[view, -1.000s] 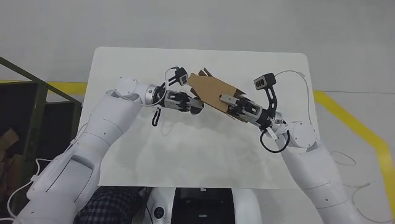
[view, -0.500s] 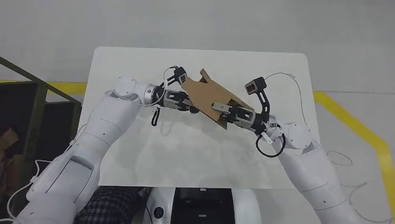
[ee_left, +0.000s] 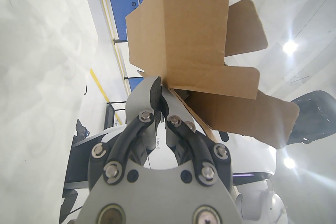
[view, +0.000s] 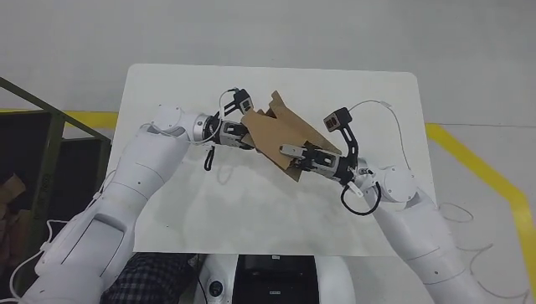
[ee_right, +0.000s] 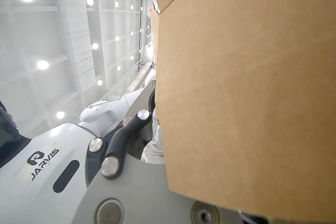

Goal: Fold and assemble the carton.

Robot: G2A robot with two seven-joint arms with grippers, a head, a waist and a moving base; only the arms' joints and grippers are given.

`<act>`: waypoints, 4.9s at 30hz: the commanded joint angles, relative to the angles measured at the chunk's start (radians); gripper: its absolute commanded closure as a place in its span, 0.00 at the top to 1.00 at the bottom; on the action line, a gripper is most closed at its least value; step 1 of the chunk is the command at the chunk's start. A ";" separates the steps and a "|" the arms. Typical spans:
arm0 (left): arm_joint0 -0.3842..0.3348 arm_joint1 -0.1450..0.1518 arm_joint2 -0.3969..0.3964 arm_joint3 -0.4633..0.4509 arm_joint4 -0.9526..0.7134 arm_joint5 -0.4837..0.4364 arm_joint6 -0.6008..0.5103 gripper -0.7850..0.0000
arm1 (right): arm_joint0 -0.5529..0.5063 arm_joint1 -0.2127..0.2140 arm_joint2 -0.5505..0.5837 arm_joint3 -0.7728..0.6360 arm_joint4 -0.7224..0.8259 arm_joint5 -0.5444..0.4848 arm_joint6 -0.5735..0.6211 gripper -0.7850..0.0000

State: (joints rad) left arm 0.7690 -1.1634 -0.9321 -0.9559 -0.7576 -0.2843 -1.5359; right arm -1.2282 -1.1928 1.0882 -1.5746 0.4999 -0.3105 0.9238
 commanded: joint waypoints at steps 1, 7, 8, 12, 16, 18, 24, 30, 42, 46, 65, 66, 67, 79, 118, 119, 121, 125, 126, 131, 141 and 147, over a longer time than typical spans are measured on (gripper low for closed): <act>0.002 0.001 -0.003 -0.001 -0.004 0.000 0.000 0.00 | 0.002 -0.001 -0.003 0.002 0.001 0.001 0.000 0.00; 0.010 0.007 0.002 -0.009 -0.020 0.000 0.000 0.00 | 0.036 0.001 0.021 0.033 0.002 -0.002 0.006 0.00; 0.011 0.009 0.003 -0.011 -0.024 0.000 0.000 0.00 | 0.046 0.002 0.028 0.044 0.003 0.002 0.009 0.00; 0.021 0.023 0.002 -0.020 -0.039 0.000 0.000 0.00 | 0.075 0.005 0.053 0.076 0.023 0.001 0.046 0.00; 0.033 0.037 0.003 -0.033 -0.049 0.000 0.000 0.00 | 0.113 0.011 0.080 0.124 0.053 -0.003 0.147 0.00; 0.039 0.044 0.007 -0.042 -0.052 0.000 0.000 0.00 | 0.131 0.014 0.093 0.147 0.084 -0.002 0.198 0.00; 0.051 0.061 0.019 -0.066 -0.088 0.000 0.000 0.00 | 0.176 0.022 0.112 0.203 0.105 0.009 0.327 0.00; 0.056 0.079 0.026 -0.069 -0.124 0.000 0.000 0.00 | 0.196 0.027 0.118 0.228 0.120 0.005 0.399 0.00; 0.031 0.083 0.076 -0.045 -0.153 0.000 0.000 0.00 | 0.194 0.020 0.058 0.225 0.134 -0.006 0.444 0.00; 0.022 0.081 0.094 -0.045 -0.161 0.000 0.000 0.00 | 0.200 0.016 0.038 0.221 0.123 -0.009 0.429 0.00; -0.008 0.076 0.146 -0.043 -0.178 0.000 0.000 0.00 | 0.215 0.007 -0.023 0.213 0.084 -0.002 0.392 0.00; -0.010 0.075 0.149 -0.044 -0.177 0.000 0.000 0.00 | 0.216 0.007 -0.024 0.213 0.083 0.000 0.390 0.00; -0.011 0.075 0.153 -0.044 -0.176 0.000 0.000 0.00 | 0.217 0.007 -0.026 0.213 0.082 0.001 0.389 0.00; -0.019 0.073 0.167 -0.038 -0.169 0.000 0.000 0.00 | 0.227 0.003 -0.030 0.227 0.109 0.004 0.361 0.00; 0.006 0.089 0.101 -0.053 -0.176 0.000 0.000 0.00 | 0.221 0.005 -0.013 0.251 0.153 0.009 0.363 0.00; 0.003 0.087 0.104 -0.055 -0.175 0.000 0.000 0.00 | 0.222 0.005 -0.014 0.253 0.150 0.008 0.361 0.00; -0.001 0.085 0.113 -0.061 -0.173 0.000 0.000 0.00 | 0.225 0.004 -0.016 0.257 0.145 0.007 0.352 0.00; -0.009 0.081 0.132 -0.062 -0.170 0.000 0.000 0.00 | 0.229 0.001 -0.021 0.262 0.151 0.003 0.336 0.00; -0.012 0.079 0.137 -0.060 -0.171 0.000 0.000 0.00 | 0.230 0.000 -0.022 0.263 0.152 0.003 0.336 0.00; -0.025 0.074 0.145 -0.042 -0.174 0.000 0.000 0.00 | 0.233 -0.002 -0.026 0.269 0.164 0.002 0.342 0.00; -0.026 0.068 0.122 -0.021 -0.134 -0.010 0.009 0.00 | 0.224 -0.002 -0.022 0.264 0.173 -0.001 0.354 0.00; -0.002 0.072 0.077 -0.083 -0.086 -0.066 0.066 0.00 | 0.218 -0.003 -0.019 0.263 0.200 0.025 0.340 0.00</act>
State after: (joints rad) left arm 0.7622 -1.0926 -0.8469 -1.0275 -0.8579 -0.3359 -1.4851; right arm -1.0088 -1.1952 1.0686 -1.3130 0.6880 -0.2954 1.2667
